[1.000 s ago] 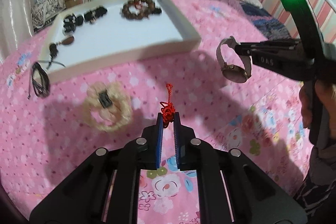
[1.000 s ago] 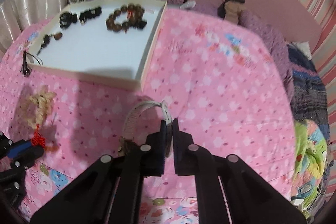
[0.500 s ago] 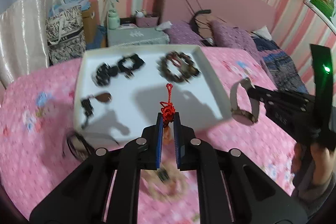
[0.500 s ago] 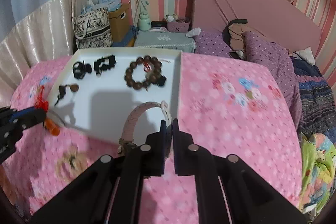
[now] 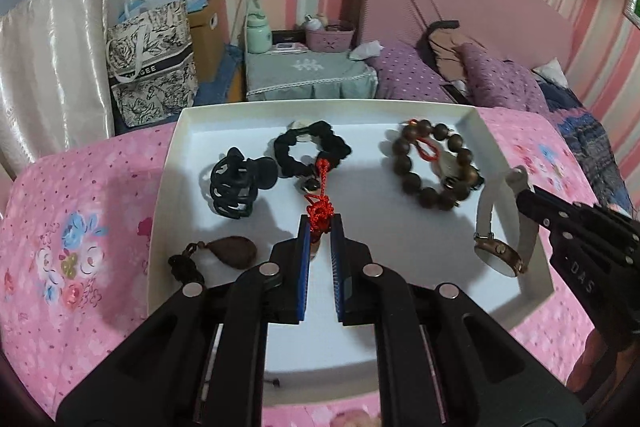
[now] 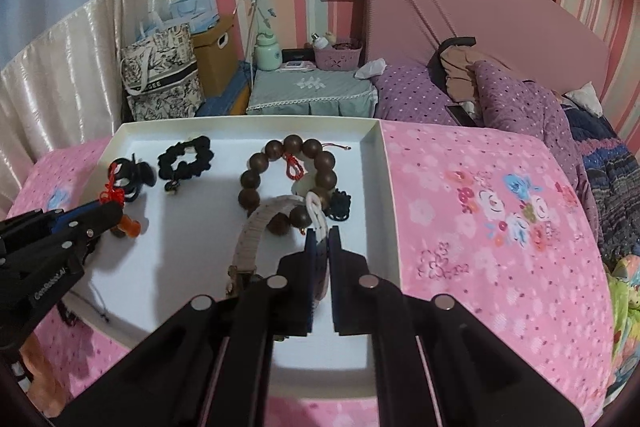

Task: Organize jewelry
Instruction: 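Carry the gourd charm and watch over the white tray with both tools, then open both tools to drop the gourd charm and watch into the tray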

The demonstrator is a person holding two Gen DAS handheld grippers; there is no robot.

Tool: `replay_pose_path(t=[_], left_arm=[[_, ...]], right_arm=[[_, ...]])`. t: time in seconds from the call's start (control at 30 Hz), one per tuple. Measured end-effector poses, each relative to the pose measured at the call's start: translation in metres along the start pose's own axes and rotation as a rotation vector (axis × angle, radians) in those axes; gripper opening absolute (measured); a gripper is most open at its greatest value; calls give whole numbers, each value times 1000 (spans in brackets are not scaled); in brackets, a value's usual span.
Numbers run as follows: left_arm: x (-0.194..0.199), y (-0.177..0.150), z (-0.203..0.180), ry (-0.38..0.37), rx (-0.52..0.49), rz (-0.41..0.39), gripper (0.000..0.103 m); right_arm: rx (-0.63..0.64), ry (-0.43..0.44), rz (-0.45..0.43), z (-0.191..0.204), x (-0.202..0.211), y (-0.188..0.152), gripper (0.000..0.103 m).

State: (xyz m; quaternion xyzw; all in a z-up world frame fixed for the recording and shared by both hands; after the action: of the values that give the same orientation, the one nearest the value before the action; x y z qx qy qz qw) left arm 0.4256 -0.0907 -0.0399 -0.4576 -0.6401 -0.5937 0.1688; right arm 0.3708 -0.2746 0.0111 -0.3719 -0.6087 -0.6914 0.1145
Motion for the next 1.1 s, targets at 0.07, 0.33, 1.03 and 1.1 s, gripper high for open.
replay_pose_path(t=[0.07, 0.33, 1.03, 1.1], left_arm=[[-3, -1, 2, 10, -5, -8, 8], [-12, -3, 0, -6, -13, -9, 8], [-28, -10, 15, 81, -29, -8, 10], [-32, -13, 19, 70, -10, 11, 16]], right_arm=[[-5, -9, -19, 1, -1, 0, 6], [-10, -16, -65, -1, 2, 1, 6], [-1, -57, -33, 2, -47, -10, 9], [-7, -50, -26, 0, -48, -10, 9]])
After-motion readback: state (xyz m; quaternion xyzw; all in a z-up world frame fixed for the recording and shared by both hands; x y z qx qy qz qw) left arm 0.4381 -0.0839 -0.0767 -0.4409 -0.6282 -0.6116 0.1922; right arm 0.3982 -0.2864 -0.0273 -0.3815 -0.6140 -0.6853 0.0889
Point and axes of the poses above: each gripper's, at about its wrist camera, not at the fingertips, and x roughly against the way its jaws point, z to its left, y to its top, the point moved 8 cm from there along -x, roughly the way its jaws point, and after that the axes turned 12 degrees about -y, right-handed, at the moved point
